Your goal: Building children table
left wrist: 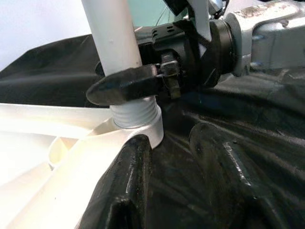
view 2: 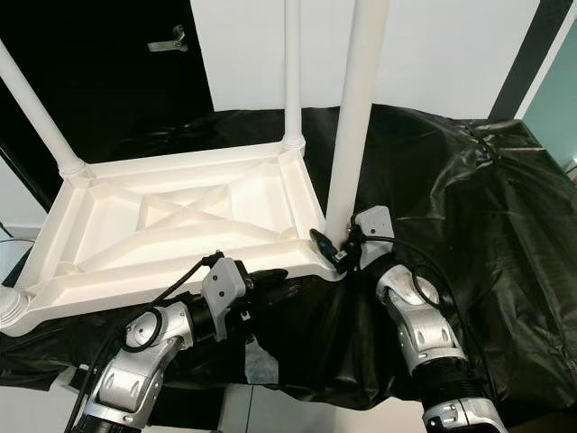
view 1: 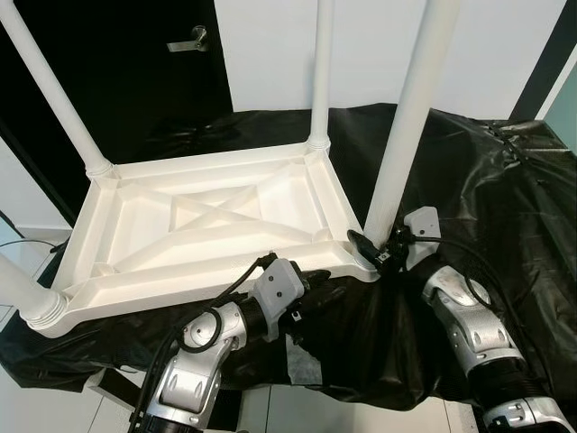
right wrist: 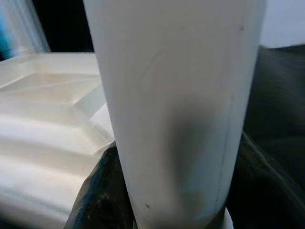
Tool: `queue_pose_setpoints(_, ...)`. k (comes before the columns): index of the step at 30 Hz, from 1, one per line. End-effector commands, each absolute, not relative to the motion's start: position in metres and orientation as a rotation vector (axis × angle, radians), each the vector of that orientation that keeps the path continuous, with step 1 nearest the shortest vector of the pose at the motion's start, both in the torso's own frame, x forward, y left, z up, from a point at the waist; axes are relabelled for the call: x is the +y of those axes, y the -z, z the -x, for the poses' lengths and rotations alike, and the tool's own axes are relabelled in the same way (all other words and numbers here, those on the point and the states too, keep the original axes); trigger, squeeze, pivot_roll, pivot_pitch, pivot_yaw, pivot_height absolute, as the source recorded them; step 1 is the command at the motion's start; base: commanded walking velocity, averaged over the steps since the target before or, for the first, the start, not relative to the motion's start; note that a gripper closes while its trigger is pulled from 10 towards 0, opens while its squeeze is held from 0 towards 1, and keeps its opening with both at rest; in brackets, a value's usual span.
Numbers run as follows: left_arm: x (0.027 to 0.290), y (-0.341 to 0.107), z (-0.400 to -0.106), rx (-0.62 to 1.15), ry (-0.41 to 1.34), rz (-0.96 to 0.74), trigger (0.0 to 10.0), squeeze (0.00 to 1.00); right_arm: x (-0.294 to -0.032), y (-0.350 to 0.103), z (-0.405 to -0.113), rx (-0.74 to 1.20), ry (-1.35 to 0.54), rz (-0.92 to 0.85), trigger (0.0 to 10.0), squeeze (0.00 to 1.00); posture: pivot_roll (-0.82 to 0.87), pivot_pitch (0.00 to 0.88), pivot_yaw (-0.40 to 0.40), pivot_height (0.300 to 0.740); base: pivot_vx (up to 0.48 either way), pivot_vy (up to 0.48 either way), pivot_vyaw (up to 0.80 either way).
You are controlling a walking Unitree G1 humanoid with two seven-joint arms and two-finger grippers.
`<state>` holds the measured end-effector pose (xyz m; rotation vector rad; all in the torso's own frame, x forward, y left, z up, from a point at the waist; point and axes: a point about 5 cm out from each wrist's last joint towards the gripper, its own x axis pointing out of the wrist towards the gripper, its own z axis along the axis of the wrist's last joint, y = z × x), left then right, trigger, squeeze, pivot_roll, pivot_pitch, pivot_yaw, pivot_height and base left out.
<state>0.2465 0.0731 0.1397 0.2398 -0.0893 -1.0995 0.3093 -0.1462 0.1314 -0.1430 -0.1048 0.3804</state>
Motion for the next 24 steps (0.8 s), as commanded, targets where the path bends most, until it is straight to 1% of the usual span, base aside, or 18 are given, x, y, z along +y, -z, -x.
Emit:
queue_pose_setpoints(1,0.078,-0.140,-0.254,-0.089,0.957,-0.244,10.0,0.00,-0.146,-0.125,-0.309,-0.064,-0.286,0.177,10.0,0.00,0.01,0.000,0.019,0.740,0.000,0.000,0.00)
queue_pose_setpoints(3,0.078,-0.140,-0.256,-0.088,0.959,-0.246,10.0,0.00,-0.142,-0.125,-0.309,-0.062,-0.136,0.125,10.0,0.00,0.01,0.000,0.022,0.740,0.000,0.000,0.00)
queue_pose_setpoints(4,0.078,-0.140,-0.256,-0.088,0.959,-0.246,10.0,0.00,-0.142,-0.125,-0.309,-0.062,-0.136,0.125,10.0,0.00,0.01,0.000,0.022,0.740,0.000,0.000,0.00)
queue_pose_setpoints(5,0.079,-0.140,-0.256,-0.089,0.958,-0.246,10.0,0.00,-0.138,-0.125,-0.308,-0.061,-0.075,0.086,10.0,0.00,0.00,0.000,0.026,0.740,0.000,0.000,0.00)
queue_pose_setpoints(7,0.079,-0.140,-0.256,-0.089,0.958,-0.246,10.0,0.00,-0.138,-0.125,-0.308,-0.061,-0.075,0.086,10.0,0.00,0.00,0.000,0.026,0.740,0.000,0.000,0.00)
queue_pose_setpoints(8,0.079,-0.140,-0.257,-0.091,0.959,-0.245,10.0,0.00,-0.131,-0.125,-0.306,-0.061,-0.045,0.066,10.0,0.00,-0.01,0.000,0.032,0.740,0.000,0.000,0.00)
queue_pose_setpoints(10,0.078,-0.141,-0.259,-0.095,0.960,-0.244,10.0,0.00,-0.118,-0.128,-0.304,-0.078,-0.064,0.054,10.0,0.00,-0.01,0.000,0.035,0.740,0.000,0.000,0.00)
queue_pose_setpoints(13,0.077,-0.141,-0.259,-0.095,0.960,-0.244,10.0,0.00,-0.118,-0.129,-0.304,-0.083,-0.074,0.055,10.0,0.00,-0.01,0.000,0.033,0.740,0.000,0.000,0.00)
queue_pose_setpoints(14,0.076,-0.142,-0.259,-0.096,0.963,-0.241,10.0,0.00,-0.119,-0.130,-0.303,-0.088,-0.073,0.058,10.0,0.35,-0.01,0.000,0.032,0.740,0.000,0.000,0.00)
queue_pose_setpoints(15,0.076,-0.142,-0.259,-0.096,0.963,-0.241,10.0,0.00,-0.119,-0.130,-0.303,-0.088,-0.073,0.058,10.0,0.35,-0.01,0.000,0.032,0.740,0.000,0.000,0.00)
queue_pose_setpoints(16,0.076,-0.142,-0.260,-0.097,0.962,-0.241,10.0,0.00,-0.120,-0.130,-0.303,-0.089,-0.070,0.057,10.0,1.00,-0.01,0.000,0.032,0.740,0.000,0.000,0.00)
queue_pose_setpoints(19,0.076,-0.142,-0.260,-0.096,0.962,-0.239,10.0,0.00,-0.121,-0.132,-0.302,-0.098,-0.069,0.041,10.0,1.00,-0.01,0.000,0.029,0.740,0.000,0.000,0.00)
queue_pose_setpoints(22,0.076,-0.141,-0.259,-0.091,0.958,-0.242,10.0,0.00,-0.122,-0.138,-0.300,-0.118,-0.151,0.050,10.0,1.00,-0.01,0.000,0.025,0.740,0.000,0.000,0.00)
queue_pose_setpoints(23,0.076,-0.141,-0.259,-0.091,0.958,-0.242,10.0,0.00,-0.122,-0.138,-0.300,-0.118,-0.151,0.050,10.0,1.00,-0.01,0.000,0.025,0.740,0.000,0.000,0.00)
queue_pose_setpoints(24,0.077,-0.140,-0.259,-0.089,0.957,-0.246,10.0,0.00,-0.123,-0.140,-0.297,-0.128,-0.199,0.065,10.0,1.00,-0.01,0.000,0.024,0.740,0.000,0.000,0.00)
